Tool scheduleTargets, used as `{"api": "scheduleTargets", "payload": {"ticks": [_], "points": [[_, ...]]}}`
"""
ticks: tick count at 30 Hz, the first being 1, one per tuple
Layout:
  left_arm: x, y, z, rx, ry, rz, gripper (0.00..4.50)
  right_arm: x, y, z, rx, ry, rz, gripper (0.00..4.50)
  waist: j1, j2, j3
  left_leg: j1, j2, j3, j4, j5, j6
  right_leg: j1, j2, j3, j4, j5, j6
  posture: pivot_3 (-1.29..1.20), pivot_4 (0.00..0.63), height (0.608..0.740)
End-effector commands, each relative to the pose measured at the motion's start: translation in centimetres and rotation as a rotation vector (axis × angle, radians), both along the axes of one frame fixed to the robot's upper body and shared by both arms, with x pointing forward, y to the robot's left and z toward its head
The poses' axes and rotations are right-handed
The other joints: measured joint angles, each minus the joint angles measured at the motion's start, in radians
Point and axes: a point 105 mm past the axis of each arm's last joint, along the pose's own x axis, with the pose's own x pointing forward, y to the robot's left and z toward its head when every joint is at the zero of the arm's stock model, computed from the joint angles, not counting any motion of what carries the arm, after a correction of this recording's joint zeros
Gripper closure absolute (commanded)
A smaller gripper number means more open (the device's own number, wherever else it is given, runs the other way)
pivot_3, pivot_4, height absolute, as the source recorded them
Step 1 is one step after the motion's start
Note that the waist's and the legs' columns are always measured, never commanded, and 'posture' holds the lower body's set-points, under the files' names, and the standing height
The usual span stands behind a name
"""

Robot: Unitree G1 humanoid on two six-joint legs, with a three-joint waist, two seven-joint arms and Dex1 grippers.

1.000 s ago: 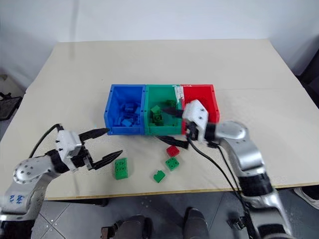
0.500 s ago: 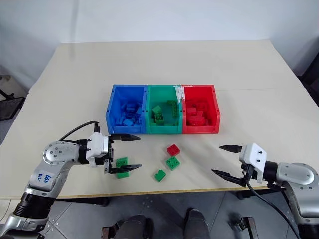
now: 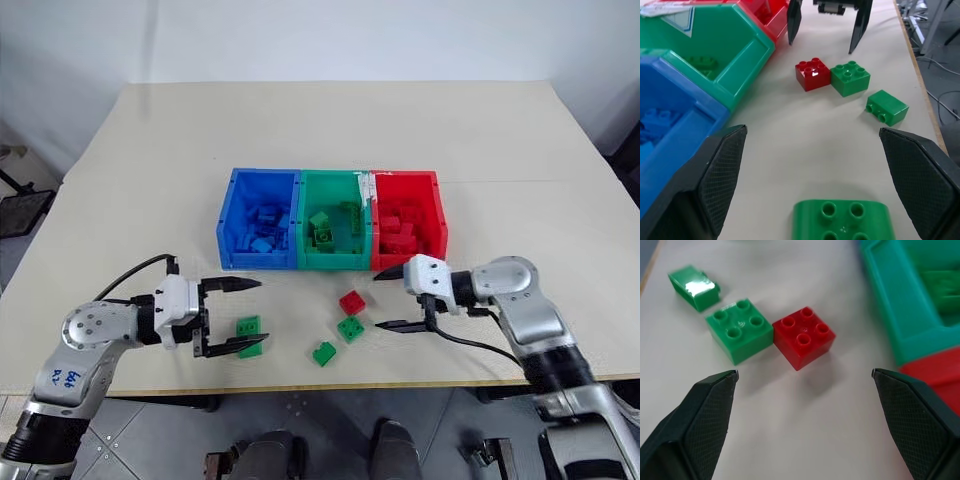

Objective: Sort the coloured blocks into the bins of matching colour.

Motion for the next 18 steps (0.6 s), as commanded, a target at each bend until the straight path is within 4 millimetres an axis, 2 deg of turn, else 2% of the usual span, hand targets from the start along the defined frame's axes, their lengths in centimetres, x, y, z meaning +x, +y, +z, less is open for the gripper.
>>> {"api": "scheduleTargets", "payload": {"ticks": [1,10,18], "points": [[-0.6,0.1,1.3,-0.008,-0.051,0.018,0.0,0.6,1.0,0.1,-0.024,-0.03,0.071,0.02,-0.002,0.0,0.0,0.0,0.0,0.0,0.0,0.0,0.0,0.0,0.0,0.0,0.0,0.0,0.0,0.0,0.15,0.74],[-0.8,0.4,1.5,-0.008,-0.068,0.059,0.0,1.7,3.9,-0.4,-0.045,-0.023,0.198,0.02,-0.005,0.0,0.0,0.0,0.0,0.0,0.0,0.0,0.0,0.0,0.0,0.0,0.001,0.0,0.0,0.0,0.15,0.74],[-1.0,0.6,1.5,-0.001,-0.069,0.07,0.0,1.4,4.3,-0.2,-0.024,0.011,0.227,2.65,-0.013,0.0,0.0,0.0,0.0,-0.002,0.0,0.0,-0.001,0.0,0.0,-0.001,0.002,0.0,0.0,0.0,0.15,0.74]]}}
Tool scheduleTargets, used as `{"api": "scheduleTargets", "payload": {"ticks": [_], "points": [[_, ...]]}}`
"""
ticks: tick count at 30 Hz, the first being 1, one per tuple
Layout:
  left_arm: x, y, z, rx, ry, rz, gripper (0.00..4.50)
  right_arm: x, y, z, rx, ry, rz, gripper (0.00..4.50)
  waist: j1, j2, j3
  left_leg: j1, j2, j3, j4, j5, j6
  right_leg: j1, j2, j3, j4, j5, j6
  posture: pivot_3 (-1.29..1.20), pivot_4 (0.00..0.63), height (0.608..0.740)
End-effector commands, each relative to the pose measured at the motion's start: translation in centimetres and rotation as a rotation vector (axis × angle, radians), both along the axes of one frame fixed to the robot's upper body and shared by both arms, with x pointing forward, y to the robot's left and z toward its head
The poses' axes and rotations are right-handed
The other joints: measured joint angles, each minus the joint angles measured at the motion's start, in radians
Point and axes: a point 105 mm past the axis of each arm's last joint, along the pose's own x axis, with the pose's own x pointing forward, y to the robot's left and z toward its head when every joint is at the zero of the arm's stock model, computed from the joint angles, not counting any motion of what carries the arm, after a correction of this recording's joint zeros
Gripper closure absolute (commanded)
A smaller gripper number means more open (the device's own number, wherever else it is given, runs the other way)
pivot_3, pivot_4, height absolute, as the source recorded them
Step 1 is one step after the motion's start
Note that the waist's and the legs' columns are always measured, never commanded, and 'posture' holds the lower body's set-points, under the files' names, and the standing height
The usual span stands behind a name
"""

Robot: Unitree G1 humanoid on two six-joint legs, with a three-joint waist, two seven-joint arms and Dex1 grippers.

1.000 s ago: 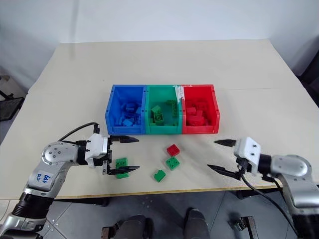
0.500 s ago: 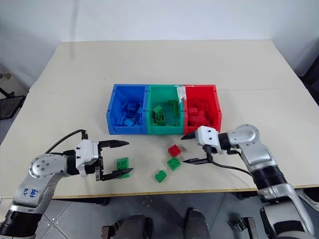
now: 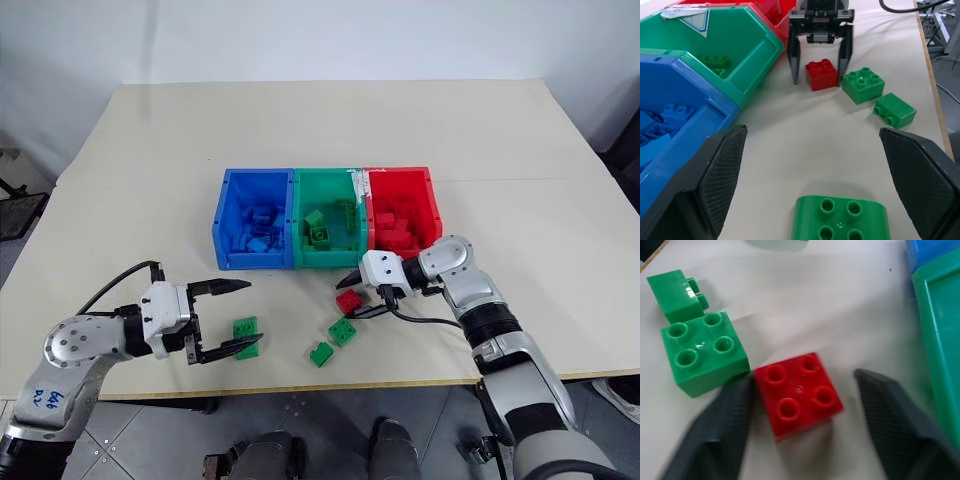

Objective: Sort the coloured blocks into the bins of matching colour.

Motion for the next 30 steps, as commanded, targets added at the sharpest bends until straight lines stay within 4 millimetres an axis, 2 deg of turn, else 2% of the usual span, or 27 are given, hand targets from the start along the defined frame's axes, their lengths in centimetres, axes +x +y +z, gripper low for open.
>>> {"api": "scheduleTargets", "payload": {"ticks": [1,5,7,9,13,15,18,21,24,30], "points": [[-0.4,0.0,0.7,0.002,-0.031,-0.006,0.0,-0.4,0.0,0.7,0.023,-0.008,0.029,2.97,-0.004,0.0,0.0,0.0,0.0,0.0,0.0,0.0,0.0,0.0,0.0,0.0,0.0,0.0,0.0,0.0,0.15,0.74],[-0.3,-0.2,0.7,-0.004,-0.033,-0.009,0.0,-0.2,-0.5,1.5,0.056,-0.04,-0.023,3.0,-0.01,0.0,0.0,0.0,0.0,0.0,0.0,0.0,0.0,0.0,0.0,0.0,0.0,0.0,0.0,0.0,0.15,0.74],[-0.3,-0.3,0.9,-0.015,-0.041,-0.007,0.0,-0.6,-0.9,2.9,0.134,-0.017,-0.058,3.0,-0.01,0.0,0.0,0.0,0.0,0.0,0.0,0.0,0.0,0.0,0.0,0.0,0.0,0.0,0.0,0.0,0.15,0.74],[0.0,-0.4,1.3,-0.041,-0.052,0.006,0.0,-0.9,-1.3,4.8,0.219,0.004,-0.104,3.0,-0.01,0.0,0.0,0.0,0.0,-0.001,0.0,0.0,0.0,0.0,0.0,-0.001,0.0,0.0,0.0,0.0,0.15,0.74],[1.0,-0.9,2.7,-0.155,-0.08,0.057,0.0,-0.7,-3.5,9.9,0.41,0.005,-0.254,3.0,-0.005,0.0,0.0,-0.001,0.0,-0.001,0.0,0.0,0.0,0.0,0.0,-0.001,0.0,0.0,0.0,0.0,0.15,0.74],[1.7,-1.1,3.2,-0.193,-0.086,0.078,0.0,0.6,-5.0,11.9,0.464,-0.011,-0.369,3.0,-0.003,0.0,0.0,0.0,0.0,-0.001,0.001,0.0,0.0,0.0,0.0,-0.001,0.001,0.0,0.0,0.0,0.15,0.74],[2.2,-1.3,3.1,-0.214,-0.071,0.09,0.0,3.2,-6.8,13.1,0.493,-0.071,-0.536,3.0,-0.004,0.0,0.0,0.0,0.0,0.0,0.001,0.0,0.0,0.0,0.0,0.0,0.001,0.0,0.0,0.0,0.15,0.74],[2.3,-1.5,2.9,-0.215,-0.043,0.069,0.0,6.1,-7.9,13.2,0.505,-0.094,-0.692,3.0,-0.011,0.0,0.0,0.0,0.0,0.0,0.0,0.0,0.0,0.0,0.0,0.0,0.001,0.0,0.0,0.0,0.15,0.74],[2.5,-1.3,2.7,-0.203,-0.051,0.069,0.0,7.5,-7.7,12.7,0.521,-0.086,-0.739,3.0,-0.013,0.0,0.0,0.0,0.0,0.0,-0.001,0.0,0.0,-0.001,0.0,0.0,0.001,0.0,0.0,0.0,0.15,0.74],[2.5,-1.0,2.8,-0.198,-0.063,0.07,0.0,7.7,-7.6,12.5,0.525,-0.107,-0.724,1.11,-0.012,0.0,0.0,-0.001,0.0,0.0,-0.001,0.0,0.0,-0.001,0.0,-0.001,0.0,0.0,0.0,0.0,0.15,0.74]]}}
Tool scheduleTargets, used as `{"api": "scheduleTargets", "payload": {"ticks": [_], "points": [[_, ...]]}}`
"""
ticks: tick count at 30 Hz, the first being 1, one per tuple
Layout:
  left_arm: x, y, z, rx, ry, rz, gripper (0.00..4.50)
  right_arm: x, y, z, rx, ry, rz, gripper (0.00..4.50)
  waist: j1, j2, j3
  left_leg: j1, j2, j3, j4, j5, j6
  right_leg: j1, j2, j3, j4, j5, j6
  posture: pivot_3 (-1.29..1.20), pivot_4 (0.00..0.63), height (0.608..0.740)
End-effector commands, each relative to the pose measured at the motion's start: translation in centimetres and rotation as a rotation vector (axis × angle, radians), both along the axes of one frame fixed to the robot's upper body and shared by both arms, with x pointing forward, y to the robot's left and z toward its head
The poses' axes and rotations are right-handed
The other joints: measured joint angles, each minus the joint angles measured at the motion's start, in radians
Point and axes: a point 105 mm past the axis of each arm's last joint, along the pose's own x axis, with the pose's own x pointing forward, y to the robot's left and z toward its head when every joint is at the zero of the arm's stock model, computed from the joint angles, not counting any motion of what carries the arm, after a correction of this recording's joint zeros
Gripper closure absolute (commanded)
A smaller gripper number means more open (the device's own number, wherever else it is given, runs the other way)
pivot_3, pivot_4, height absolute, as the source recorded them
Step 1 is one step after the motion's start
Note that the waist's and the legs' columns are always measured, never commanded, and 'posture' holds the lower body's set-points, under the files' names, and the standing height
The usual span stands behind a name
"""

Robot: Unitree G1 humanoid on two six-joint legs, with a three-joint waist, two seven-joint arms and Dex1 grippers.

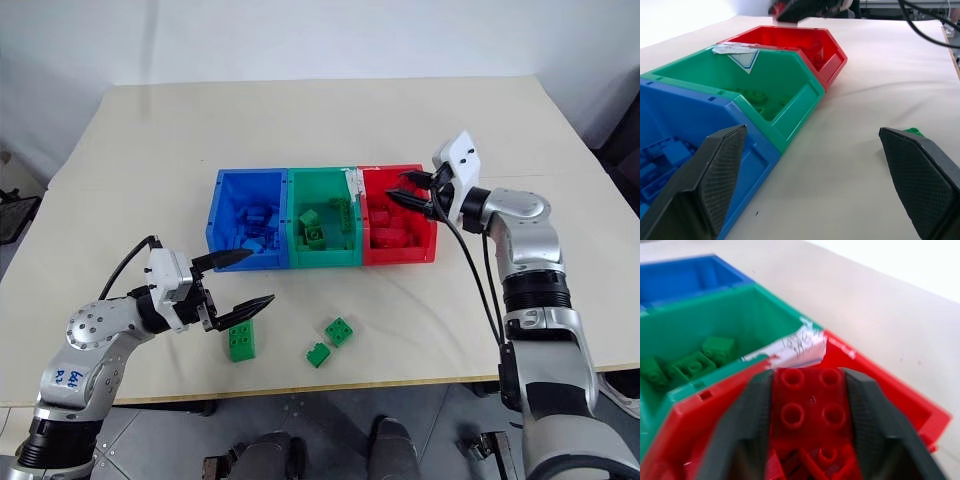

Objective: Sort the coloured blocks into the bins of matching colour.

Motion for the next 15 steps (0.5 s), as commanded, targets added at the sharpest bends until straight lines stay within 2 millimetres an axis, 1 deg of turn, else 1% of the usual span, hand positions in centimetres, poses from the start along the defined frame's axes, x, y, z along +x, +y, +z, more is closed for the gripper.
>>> {"api": "scheduleTargets", "payload": {"ticks": [1,2,3,4,6,8,9,11,12,14,15], "points": [[-0.2,0.2,0.6,0.011,-0.037,-0.01,0.0,-0.5,-0.1,2.1,-0.01,-0.09,0.026,0.78,-0.001,0.0,0.0,0.0,0.0,0.0,0.0,0.0,0.0,0.0,0.0,0.0,0.0,0.0,0.0,0.0,0.15,0.74],[-0.3,0.3,0.6,0.016,-0.035,-0.013,0.0,-0.8,-0.2,2.1,-0.023,-0.099,0.039,0.41,-0.001,0.0,0.0,0.0,0.0,0.0,0.0,0.0,0.0,0.0,0.0,0.0,0.0,0.0,0.0,0.0,0.15,0.74],[-0.2,0.4,0.5,0.026,-0.032,-0.019,0.0,-1.5,-0.3,2.2,-0.026,-0.124,0.074,0.11,-0.001,0.0,0.0,0.0,0.0,0.0,0.0,0.0,0.0,0.0,0.0,0.0,0.0,0.0,0.0,0.0,0.15,0.74],[-0.2,0.5,0.4,0.032,-0.03,-0.023,0.0,-2.1,-0.5,2.4,-0.027,-0.139,0.087,0.05,0.0,0.0,0.0,0.0,0.0,0.0,0.0,0.0,0.0,0.0,0.0,0.0,0.0,0.0,0.0,0.0,0.15,0.74],[-0.1,0.5,0.2,0.057,-0.031,-0.046,0.0,-4.4,-0.7,2.2,-0.042,-0.168,0.159,0.05,0.006,0.0,0.0,0.0,0.0,-0.001,0.0,0.0,0.0,0.0,0.0,-0.001,0.0,0.0,0.0,0.0,0.15,0.74],[-0.2,0.4,0.0,0.077,-0.029,-0.074,0.0,-6.4,-0.9,1.4,-0.066,-0.154,0.209,0.05,0.01,0.0,0.0,0.0,0.0,-0.001,0.0,0.0,0.0,0.0,0.0,-0.001,0.0,0.0,0.0,0.0,0.15,0.74],[-0.6,0.1,-0.4,0.081,0.009,-0.113,0.0,-7.4,-1.1,0.8,-0.086,-0.14,0.226,0.05,0.011,0.0,0.0,0.0,0.0,0.0,0.0,0.0,0.0,0.0,0.0,-0.001,-0.001,0.0,0.0,0.0,0.15,0.74],[-1.2,-0.4,-1.2,0.122,0.049,-0.184,0.0,-9.2,-2.4,-0.8,-0.187,-0.124,0.235,0.05,0.02,0.0,0.0,0.0,0.0,0.0,0.0,0.0,0.0,0.0,0.0,-0.001,-0.001,0.0,0.0,0.0,0.15,0.74],[-1.3,-0.8,-1.5,0.135,0.058,-0.211,0.0,-10.1,-3.3,-1.7,-0.231,-0.095,0.231,0.05,0.023,0.0,0.0,0.0,0.0,0.0,0.0,0.0,0.0,0.0,0.0,-0.001,-0.001,0.0,0.0,0.0,0.15,0.74],[-1.3,-1.3,-1.6,0.141,0.058,-0.243,0.0,-11.1,-4.9,-2.3,-0.244,-0.059,0.19,0.05,0.037,0.0,0.0,0.0,0.0,0.0,0.0,0.0,0.0,0.001,0.0,-0.001,-0.001,0.0,0.0,0.0,0.15,0.74],[-1.3,-1.8,-1.7,0.151,0.052,-0.268,0.0,-11.7,-6.2,-3.0,-0.258,-0.033,0.158,0.05,0.041,0.0,0.0,0.0,0.0,0.001,0.001,0.0,0.0,0.001,0.0,-0.001,-0.002,0.0,0.0,0.0,0.15,0.74]]}}
